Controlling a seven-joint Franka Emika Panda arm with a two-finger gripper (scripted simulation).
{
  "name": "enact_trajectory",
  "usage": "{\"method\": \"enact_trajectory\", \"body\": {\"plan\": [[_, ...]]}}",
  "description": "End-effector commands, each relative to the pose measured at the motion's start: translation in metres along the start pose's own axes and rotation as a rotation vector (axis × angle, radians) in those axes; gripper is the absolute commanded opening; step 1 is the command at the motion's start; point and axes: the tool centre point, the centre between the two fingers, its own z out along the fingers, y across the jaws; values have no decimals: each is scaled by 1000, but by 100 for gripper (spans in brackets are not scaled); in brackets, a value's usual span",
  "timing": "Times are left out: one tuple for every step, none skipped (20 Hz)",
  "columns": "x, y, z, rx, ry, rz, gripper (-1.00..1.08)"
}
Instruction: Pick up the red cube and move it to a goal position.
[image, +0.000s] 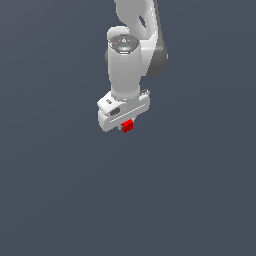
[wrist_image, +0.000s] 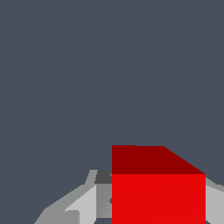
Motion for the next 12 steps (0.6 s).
{"method": "enact_trajectory", "body": {"plan": [[3,3,-15,1,-1,0,-100],[4,5,-19,1,-1,0,-100],[4,6,-23,0,-1,0,-100],[5,7,-27,0,-1,0,-100],[6,8,-30,0,-1,0,-100],[6,8,-32,0,-1,0,-100],[7,9,-34,0,-1,1,-100],[7,10,-35,0,-1,1,-100],[8,10,-36,0,-1,1,-100],[8,10,-37,0,-1,1,-100],[8,10,-36,0,-1,1,-100],[8,10,-36,0,-1,1,-100]]}}
